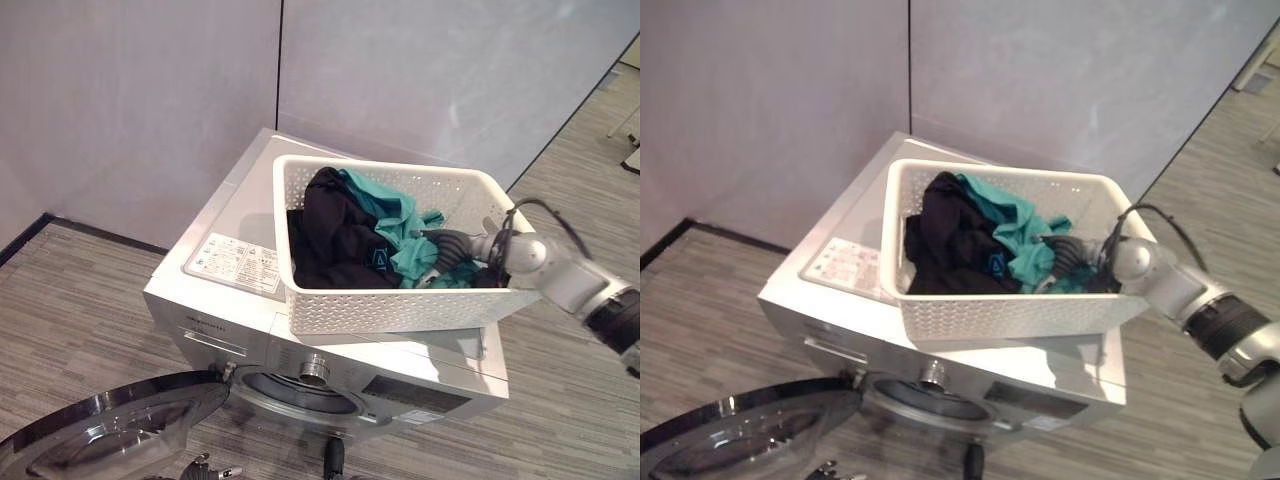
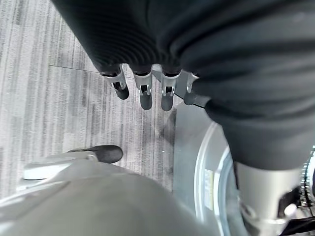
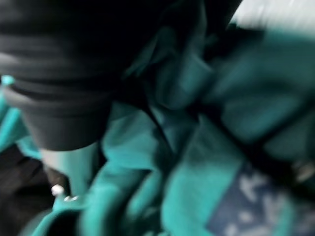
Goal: Grab the laundry basket,head to the washer,open it,put in the laundry and shut it.
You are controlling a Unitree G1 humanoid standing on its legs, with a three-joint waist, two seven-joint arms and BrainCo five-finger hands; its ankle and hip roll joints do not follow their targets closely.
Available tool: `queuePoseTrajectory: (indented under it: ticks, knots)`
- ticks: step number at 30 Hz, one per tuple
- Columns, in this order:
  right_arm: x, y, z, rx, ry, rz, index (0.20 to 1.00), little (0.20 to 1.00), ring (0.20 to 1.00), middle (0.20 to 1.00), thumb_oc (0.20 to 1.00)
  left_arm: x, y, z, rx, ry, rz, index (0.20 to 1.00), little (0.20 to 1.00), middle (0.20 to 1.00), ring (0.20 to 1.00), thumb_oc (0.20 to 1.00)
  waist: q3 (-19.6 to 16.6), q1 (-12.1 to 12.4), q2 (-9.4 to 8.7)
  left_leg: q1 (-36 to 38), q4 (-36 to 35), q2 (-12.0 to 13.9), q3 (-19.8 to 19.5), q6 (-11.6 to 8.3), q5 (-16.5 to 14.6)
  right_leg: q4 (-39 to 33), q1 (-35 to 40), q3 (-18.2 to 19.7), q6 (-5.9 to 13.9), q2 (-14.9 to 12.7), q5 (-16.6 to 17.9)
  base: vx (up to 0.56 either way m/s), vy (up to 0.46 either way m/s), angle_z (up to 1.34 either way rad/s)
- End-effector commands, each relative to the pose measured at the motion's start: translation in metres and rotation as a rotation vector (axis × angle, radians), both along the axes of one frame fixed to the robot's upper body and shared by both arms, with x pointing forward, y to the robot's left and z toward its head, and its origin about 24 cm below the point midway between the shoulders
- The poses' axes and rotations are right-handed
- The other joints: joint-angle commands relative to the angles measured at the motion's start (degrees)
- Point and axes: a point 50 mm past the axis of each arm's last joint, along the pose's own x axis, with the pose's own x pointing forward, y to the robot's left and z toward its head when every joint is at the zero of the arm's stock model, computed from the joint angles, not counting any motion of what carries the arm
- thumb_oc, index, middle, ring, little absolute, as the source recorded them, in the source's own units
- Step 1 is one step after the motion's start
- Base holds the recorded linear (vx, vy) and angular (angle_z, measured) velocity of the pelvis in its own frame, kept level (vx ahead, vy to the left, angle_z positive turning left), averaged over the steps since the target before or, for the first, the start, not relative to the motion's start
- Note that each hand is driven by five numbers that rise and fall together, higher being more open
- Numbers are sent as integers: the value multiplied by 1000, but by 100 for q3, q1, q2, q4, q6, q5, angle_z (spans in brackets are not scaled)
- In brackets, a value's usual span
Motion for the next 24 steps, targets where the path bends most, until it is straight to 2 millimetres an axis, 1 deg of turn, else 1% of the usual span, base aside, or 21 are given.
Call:
queuePoseTrajectory:
  ticks: [1,2,3,4,7,8,9,13,14,15,16,18,21,22,23,24]
  knots:
    - [17,-9,9,-37,-86,-105,1000,1000,1000,1000,1000,23,-13,2,-17,-46,-59,1000,1000,1000,1000,1000,404,342,7,-609,-278,174,-6,-96,459,60,506,22,589,-492,-670,-82,-1,6]
    - [20,-9,9,-43,-94,-121,784,784,784,784,784,23,-13,2,-16,-44,-55,1000,1000,1000,1000,1000,421,352,13,-648,-278,172,-15,-93,477,58,478,17,587,-491,-662,-70,-1,5]
    - [21,-13,7,-56,-94,-146,454,454,454,454,454,21,-12,2,-13,-37,-56,1000,1000,1000,1000,1000,445,363,22,-682,-278,169,-23,-93,495,55,458,-6,586,-492,-658,-33,-2,-1]
    - [23,-16,6,-64,-99,-167,200,200,200,200,200,20,-11,2,-11,-35,-53,1000,1000,1000,1000,1000,462,375,31,-710,-278,158,-34,-89,506,52,443,-12,582,-491,-651,-27,-6,5]
    - [24,-25,9,-66,-130,-209,200,200,200,200,200,14,-9,0,-6,-15,-46,1000,1000,1000,1000,1000,455,350,45,-740,-278,145,-59,-84,517,53,433,-21,573,-496,-654,-6,-3,8]
    - [24,-25,9,-66,-130,-209,200,200,200,200,200,14,-9,0,-5,-14,-46,1000,1000,1000,1000,1000,454,350,44,-741,-278,145,-60,-84,517,53,434,-22,573,-495,-655,13,2,8]
    - [24,-28,16,-47,-166,-224,200,200,200,200,200,8,-8,-1,0,5,-36,1000,1000,1000,1000,1000,427,323,56,-717,-278,142,-63,-80,496,59,460,-25,569,-497,-666,14,2,10]
    - [24,-39,32,-6,-238,-269,200,200,200,200,200,-1,-7,-3,4,34,-28,1000,1000,1000,1000,1000,332,274,78,-630,-278,145,-45,-71,449,61,531,1,570,-498,-678,23,3,9]
    - [24,-39,32,-6,-238,-269,200,200,200,200,200,-1,-7,-3,4,34,-28,1000,1000,1000,1000,1000,332,275,78,-630,-278,145,-44,-71,449,61,532,1,570,-498,-678,42,9,1]
    - [20,-45,57,49,-321,-274,200,200,200,200,200,-2,-9,-4,-1,40,-39,1000,1000,1000,1000,1000,240,223,88,-545,-278,151,-25,-67,411,72,585,22,573,-498,-697,32,5,-1]
    - [20,-45,57,49,-321,-275,200,200,200,200,200,-2,-9,-4,-1,40,-40,1000,1000,1000,1000,1000,243,227,88,-542,-278,152,-25,-67,410,72,588,23,573,-497,-698,38,5,-3]
    - [16,-49,76,99,-386,-273,200,200,200,200,200,0,-10,-4,0,33,-47,1000,1000,1000,1000,1000,190,193,91,-490,-278,153,-15,-66,389,79,624,35,575,-496,-711,18,-2,-4]
    - [5,-55,112,187,-504,-257,200,200,200,200,200,6,-13,-3,-3,15,-69,1000,1000,1000,1000,1000,75,130,100,-410,-278,159,1,-71,354,95,678,41,578,-500,-742,0,0,0]
    - [5,-55,112,187,-504,-257,200,200,200,200,200,6,-13,-3,-3,15,-69,1000,1000,1000,1000,1000,78,135,100,-406,-278,160,1,-71,353,96,682,40,577,-499,-743,26,-10,-3]
    - [-5,-57,135,250,-584,-238,200,200,200,200,200,9,-15,-2,-6,5,-84,1000,1000,1000,1000,1000,-4,94,109,-362,-278,163,17,-78,329,100,718,40,582,-498,-762,24,-8,-8]
    - [-9,-58,147,270,-626,-231,200,200,200,200,200,10,-15,-2,-4,1,-89,1000,1000,1000,1000,1000,-46,78,114,-342,-278,162,20,-79,320,104,733,42,582,-497,-773,30,-6,-9]
